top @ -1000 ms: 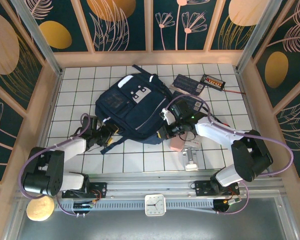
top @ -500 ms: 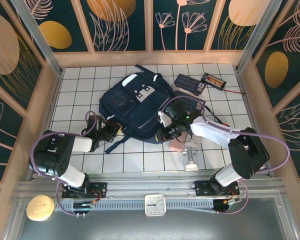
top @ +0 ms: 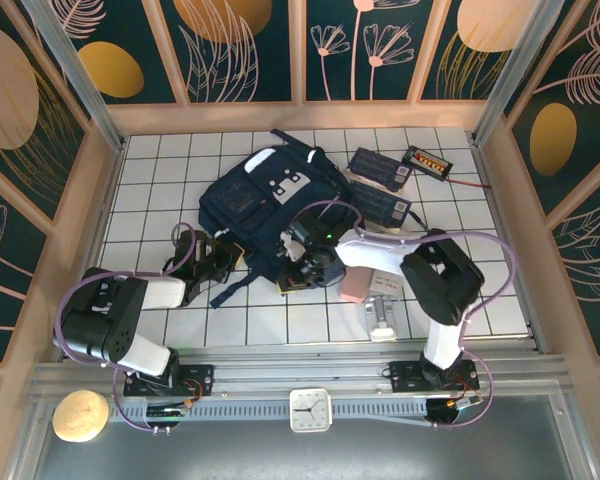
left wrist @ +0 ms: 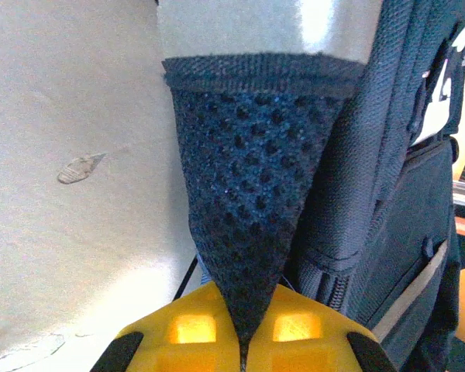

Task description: Pack the student bag

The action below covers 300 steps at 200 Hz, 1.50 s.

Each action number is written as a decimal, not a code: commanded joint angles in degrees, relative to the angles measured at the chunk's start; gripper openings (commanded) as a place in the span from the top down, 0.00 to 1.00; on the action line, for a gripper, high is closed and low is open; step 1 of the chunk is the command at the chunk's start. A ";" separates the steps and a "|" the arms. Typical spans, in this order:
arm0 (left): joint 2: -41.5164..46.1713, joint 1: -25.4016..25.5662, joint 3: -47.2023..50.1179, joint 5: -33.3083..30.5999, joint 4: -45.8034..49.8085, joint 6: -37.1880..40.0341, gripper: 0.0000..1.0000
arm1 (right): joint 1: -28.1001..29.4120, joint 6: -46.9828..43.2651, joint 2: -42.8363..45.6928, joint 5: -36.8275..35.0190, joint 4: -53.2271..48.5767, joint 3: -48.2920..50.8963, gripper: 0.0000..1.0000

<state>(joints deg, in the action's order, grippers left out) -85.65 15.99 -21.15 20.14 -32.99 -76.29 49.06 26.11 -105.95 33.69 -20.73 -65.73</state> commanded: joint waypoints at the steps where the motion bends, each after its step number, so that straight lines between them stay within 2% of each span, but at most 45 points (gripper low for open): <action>1: 2.62 1.28 0.21 3.02 -1.66 -0.02 1.00 | 1.55 6.65 -4.00 4.71 8.19 -5.72 1.00; 22: 3.55 1.41 0.19 3.39 -1.16 -0.27 1.00 | 1.99 11.93 -6.85 6.24 13.02 -7.69 1.00; 46: 3.91 1.63 0.31 4.06 -0.69 0.09 1.00 | 2.02 13.65 -9.25 2.43 13.26 -12.27 1.00; 59: 4.28 1.63 1.01 4.34 -0.12 0.58 1.00 | 1.67 16.54 -10.11 2.19 16.07 -14.02 1.00; 70: 5.24 1.55 1.73 4.14 1.02 1.10 1.00 | 1.70 16.63 -11.49 2.00 14.50 -17.31 1.00; 84: 6.66 1.58 1.44 3.35 4.60 3.08 1.00 | 1.99 15.48 -12.82 2.24 9.30 -21.12 0.65; 92: 7.17 1.47 0.44 3.23 7.51 4.98 1.00 | 2.17 14.31 -12.57 1.58 5.66 -21.91 0.50; 111: 8.93 1.49 -2.34 2.22 15.45 11.03 1.00 | 2.36 12.13 -7.48 -0.74 0.51 -18.25 0.30; 121: 10.34 1.46 -4.07 0.83 20.99 14.80 0.84 | 2.14 11.37 -3.40 -2.52 -1.87 -15.10 0.18; 130: 11.72 1.48 -5.38 -0.36 24.70 17.64 0.80 | 1.64 11.15 0.82 -3.99 -3.85 -12.20 0.12; 146: 13.92 1.46 -6.96 -1.92 29.60 21.04 0.75 | 0.39 11.64 7.92 -6.00 -6.91 -7.65 0.11; 160: 15.57 1.50 -8.21 -3.01 33.07 23.69 0.66 | -1.22 12.14 13.31 -8.80 -10.36 -5.23 0.12; 167: 16.55 1.49 -8.68 -3.75 34.71 24.68 0.60 | -2.18 11.66 15.39 -10.99 -11.95 -4.67 0.12; 182: 18.87 1.48 -9.26 -5.04 37.26 27.11 0.56 | -5.29 11.17 18.62 -14.51 -14.56 -3.35 0.12; 205: 21.84 1.99 -11.41 -7.51 41.85 32.22 0.52 | -12.40 8.97 19.77 -14.60 -13.51 -1.09 0.14; 233: 21.88 4.15 -16.55 -10.15 46.59 39.35 0.49 | -17.41 4.78 15.04 -13.79 -12.46 -3.66 0.16; 241: 20.66 5.40 -18.52 -10.79 47.02 41.24 0.47 | -17.42 3.96 13.82 -14.13 -12.49 -4.19 0.16; 254: 16.97 8.30 -22.46 -10.31 46.72 45.39 0.45 | -20.59 3.43 12.88 -13.87 -11.59 -3.92 0.16; 300: -4.27 22.25 -44.61 -16.79 55.94 64.39 0.41 | -25.57 3.86 14.18 -13.31 -9.62 -0.21 0.20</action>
<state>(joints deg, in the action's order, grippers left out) -82.19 32.99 -57.30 7.77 15.79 -25.63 25.34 31.42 -93.27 20.86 -31.03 -68.60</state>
